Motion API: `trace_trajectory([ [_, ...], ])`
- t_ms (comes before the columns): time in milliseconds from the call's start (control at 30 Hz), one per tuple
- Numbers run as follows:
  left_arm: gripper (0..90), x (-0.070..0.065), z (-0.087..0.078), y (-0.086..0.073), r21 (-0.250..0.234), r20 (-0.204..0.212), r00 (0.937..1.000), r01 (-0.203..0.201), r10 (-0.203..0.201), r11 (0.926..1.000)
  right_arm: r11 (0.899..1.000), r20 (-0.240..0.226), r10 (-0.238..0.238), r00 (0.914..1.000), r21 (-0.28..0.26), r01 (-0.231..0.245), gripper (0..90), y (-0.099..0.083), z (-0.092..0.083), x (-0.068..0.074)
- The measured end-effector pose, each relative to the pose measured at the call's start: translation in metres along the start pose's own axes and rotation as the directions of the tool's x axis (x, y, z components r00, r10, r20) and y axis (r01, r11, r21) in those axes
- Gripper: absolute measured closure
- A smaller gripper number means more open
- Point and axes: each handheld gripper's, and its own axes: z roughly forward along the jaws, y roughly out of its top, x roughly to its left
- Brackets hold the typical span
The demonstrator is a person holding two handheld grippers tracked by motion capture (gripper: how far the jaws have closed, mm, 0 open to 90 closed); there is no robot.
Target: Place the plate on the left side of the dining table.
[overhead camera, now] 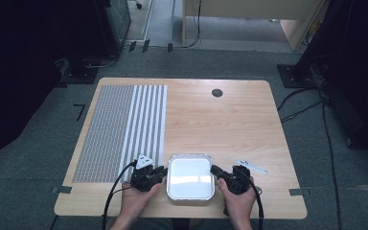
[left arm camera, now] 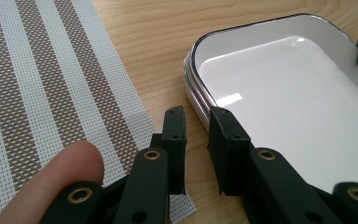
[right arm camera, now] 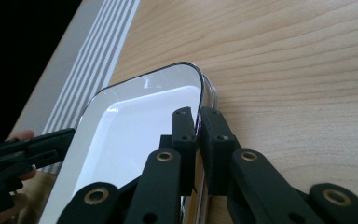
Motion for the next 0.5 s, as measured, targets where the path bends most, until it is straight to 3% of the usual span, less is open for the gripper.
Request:
trace_trajectory([
  [67, 75.3, 0.0, 0.001, 0.0, 0.001, -0.004, 1.0, -0.002, 0.002, 1.0, 1.0, 0.028, -0.022, 0.9994, -0.015, 0.023, 88.2, 0.0, -0.004, 0.006],
  [300, 67.5, 0.004, -0.001, 0.001, 0.0, 0.008, 0.9999, 0.011, -0.011, 0.9999, 0.998, 0.013, 0.047, 0.9988, -0.043, -0.046, 90.0, 0.002, -0.012, 0.006],
  [500, 62.9, 0.005, -0.004, 0.002, -0.014, 0.023, 0.9995, 0.023, -0.023, 0.9996, 0.998, 0.025, 0.031, 0.9992, -0.062, -0.029, 90.0, 0.003, -0.018, 0.009],
])
